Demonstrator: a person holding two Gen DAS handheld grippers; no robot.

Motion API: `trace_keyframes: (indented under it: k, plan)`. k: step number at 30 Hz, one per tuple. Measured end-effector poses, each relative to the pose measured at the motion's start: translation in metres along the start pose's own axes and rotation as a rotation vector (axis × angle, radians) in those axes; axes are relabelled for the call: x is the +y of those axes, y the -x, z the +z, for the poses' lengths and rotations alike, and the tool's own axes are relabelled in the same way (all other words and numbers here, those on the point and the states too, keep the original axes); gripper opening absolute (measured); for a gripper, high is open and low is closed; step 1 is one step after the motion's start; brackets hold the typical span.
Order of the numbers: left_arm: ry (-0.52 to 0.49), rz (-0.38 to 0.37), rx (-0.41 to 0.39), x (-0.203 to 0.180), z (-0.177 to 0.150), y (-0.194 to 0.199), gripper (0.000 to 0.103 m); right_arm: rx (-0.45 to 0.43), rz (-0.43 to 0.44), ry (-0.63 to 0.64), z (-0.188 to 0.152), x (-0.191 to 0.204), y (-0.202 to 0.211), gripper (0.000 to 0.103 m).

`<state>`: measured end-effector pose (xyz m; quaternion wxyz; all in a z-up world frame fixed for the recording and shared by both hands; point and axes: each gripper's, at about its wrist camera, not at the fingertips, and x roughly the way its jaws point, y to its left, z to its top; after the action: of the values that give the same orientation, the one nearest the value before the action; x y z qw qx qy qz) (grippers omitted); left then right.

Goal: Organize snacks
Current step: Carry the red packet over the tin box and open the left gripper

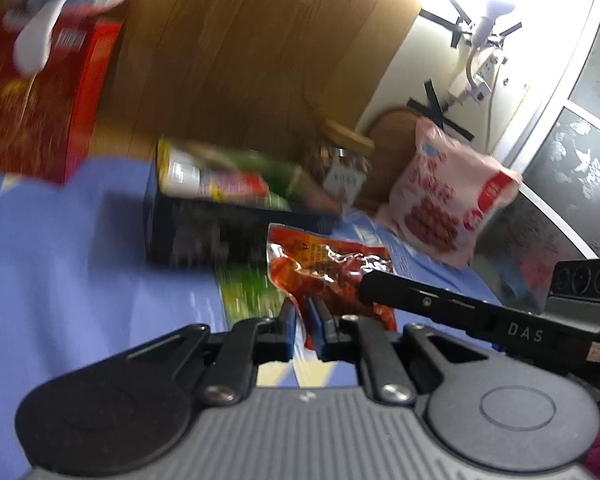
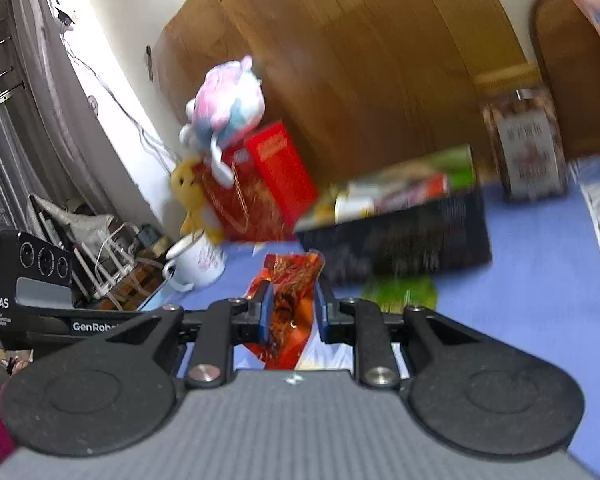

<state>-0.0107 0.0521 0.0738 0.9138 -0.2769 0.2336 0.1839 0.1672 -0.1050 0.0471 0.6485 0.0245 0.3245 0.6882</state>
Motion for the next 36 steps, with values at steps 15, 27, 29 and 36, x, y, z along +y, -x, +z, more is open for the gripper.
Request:
trace_keyframes:
  k: [15,27,29,36]
  plan:
    - [-0.049,0.077,-0.032,0.023,0.083,-0.084,0.009,-0.032,-0.016,-0.020,0.073,-0.059,-0.070,0.024]
    - [-0.057,0.143,-0.005,0.048,0.097,-0.137,0.009,-0.007,-0.053,-0.015,0.082,-0.094,-0.113,0.029]
    - [-0.072,0.187,-0.013,0.049,0.096,-0.143,0.014,-0.013,-0.098,0.018,0.080,-0.092,-0.118,0.038]
    - [-0.082,0.253,-0.039,0.053,0.094,-0.137,0.030,-0.113,-0.229,0.115,0.071,-0.081,-0.103,0.054]
